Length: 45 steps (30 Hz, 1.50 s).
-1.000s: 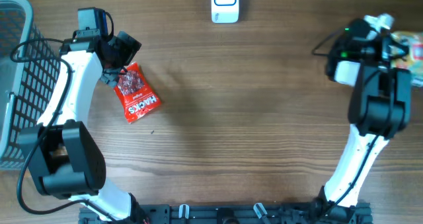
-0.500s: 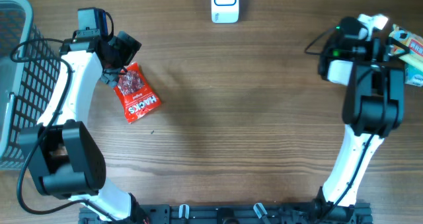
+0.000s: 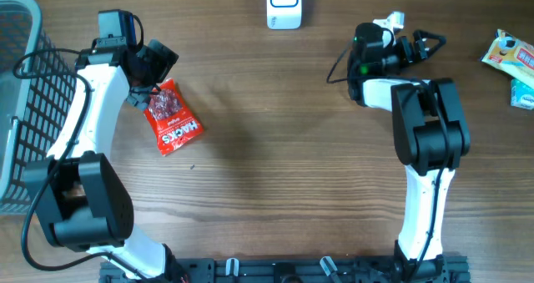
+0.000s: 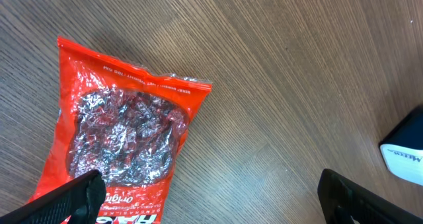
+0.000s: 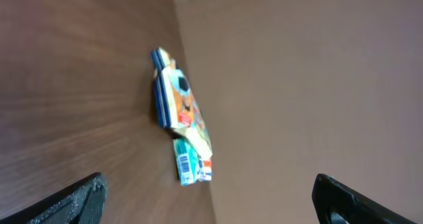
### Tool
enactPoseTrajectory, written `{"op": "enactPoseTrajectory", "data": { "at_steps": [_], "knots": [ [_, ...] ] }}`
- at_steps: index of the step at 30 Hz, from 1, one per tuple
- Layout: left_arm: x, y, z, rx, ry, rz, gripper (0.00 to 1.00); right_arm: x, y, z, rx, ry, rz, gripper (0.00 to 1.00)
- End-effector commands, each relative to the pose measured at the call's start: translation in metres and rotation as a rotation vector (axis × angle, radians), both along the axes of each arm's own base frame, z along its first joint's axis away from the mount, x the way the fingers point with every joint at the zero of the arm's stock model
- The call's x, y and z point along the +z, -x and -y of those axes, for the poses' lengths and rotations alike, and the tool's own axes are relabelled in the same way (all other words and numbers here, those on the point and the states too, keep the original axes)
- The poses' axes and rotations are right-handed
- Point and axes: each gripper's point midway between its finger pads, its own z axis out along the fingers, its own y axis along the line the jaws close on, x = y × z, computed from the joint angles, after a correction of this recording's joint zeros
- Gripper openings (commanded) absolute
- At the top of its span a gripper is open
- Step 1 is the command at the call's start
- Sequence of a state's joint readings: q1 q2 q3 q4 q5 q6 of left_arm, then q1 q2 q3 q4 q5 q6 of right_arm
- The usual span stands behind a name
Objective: Scan the item barcode
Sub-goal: 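Move the cream bag to the right table edge and release it, then withdraw the right gripper toward the table center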
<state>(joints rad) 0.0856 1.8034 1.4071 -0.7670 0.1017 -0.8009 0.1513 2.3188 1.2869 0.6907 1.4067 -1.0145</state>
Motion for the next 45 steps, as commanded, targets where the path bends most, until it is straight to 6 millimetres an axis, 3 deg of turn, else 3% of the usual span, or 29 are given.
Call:
{"op": "enactPoseTrajectory", "data": {
  "at_steps": [1, 6, 11, 13, 15, 17, 21, 27, 29, 32, 36, 45],
  "knots": [
    [-0.001, 0.000, -0.004, -0.002, -0.017, -0.002, 1.00, -0.011, -0.005, -0.002, 0.037, -0.051, 0.017, 1.00],
    [-0.001, 0.000, -0.004, -0.002, -0.017, -0.002, 1.00, -0.054, 0.001, -0.003, 0.097, -0.164, -0.103, 1.00],
    [-0.001, 0.000, -0.004, -0.002, -0.017, -0.002, 1.00, -0.067, 0.011, 0.000, 0.068, -0.243, -0.042, 1.00],
    [-0.001, 0.000, -0.004, -0.002, -0.017, -0.002, 1.00, -0.082, 0.014, -0.013, 0.116, -0.339, -0.113, 1.00],
    [-0.001, 0.000, -0.004, -0.002, -0.017, -0.002, 1.00, -0.103, 0.020, -0.042, 0.208, -0.573, -0.206, 1.00],
    [-0.001, 0.000, -0.004, -0.002, -0.017, -0.002, 1.00, -0.095, 0.019, -0.066, 0.267, -0.758, -0.182, 1.00],
    [-0.001, 0.000, -0.004, -0.002, -0.017, -0.002, 1.00, -0.038, 0.016, -0.111, 0.396, -1.052, -0.065, 1.00],
    [-0.001, 0.000, -0.004, -0.002, -0.017, -0.002, 1.00, 0.046, 0.045, -0.197, 0.551, -1.622, 0.043, 1.00],
    [-0.001, 0.000, -0.004, -0.002, -0.017, -0.002, 1.00, 0.058, 0.053, -0.217, 0.489, -1.805, 0.086, 1.00],
    [-0.001, 0.000, -0.004, -0.002, -0.017, -0.002, 1.00, 0.057, 0.062, -0.230, 0.302, -1.996, 0.139, 1.00],
    [-0.001, 0.000, -0.004, -0.002, -0.017, -0.002, 1.00, 0.047, 0.076, -0.228, 0.098, -2.044, 0.158, 1.00],
    [-0.001, 0.000, -0.004, -0.002, -0.017, -0.002, 1.00, 0.044, 0.075, -0.222, 0.075, -2.013, 0.182, 0.99]
  ]
}}
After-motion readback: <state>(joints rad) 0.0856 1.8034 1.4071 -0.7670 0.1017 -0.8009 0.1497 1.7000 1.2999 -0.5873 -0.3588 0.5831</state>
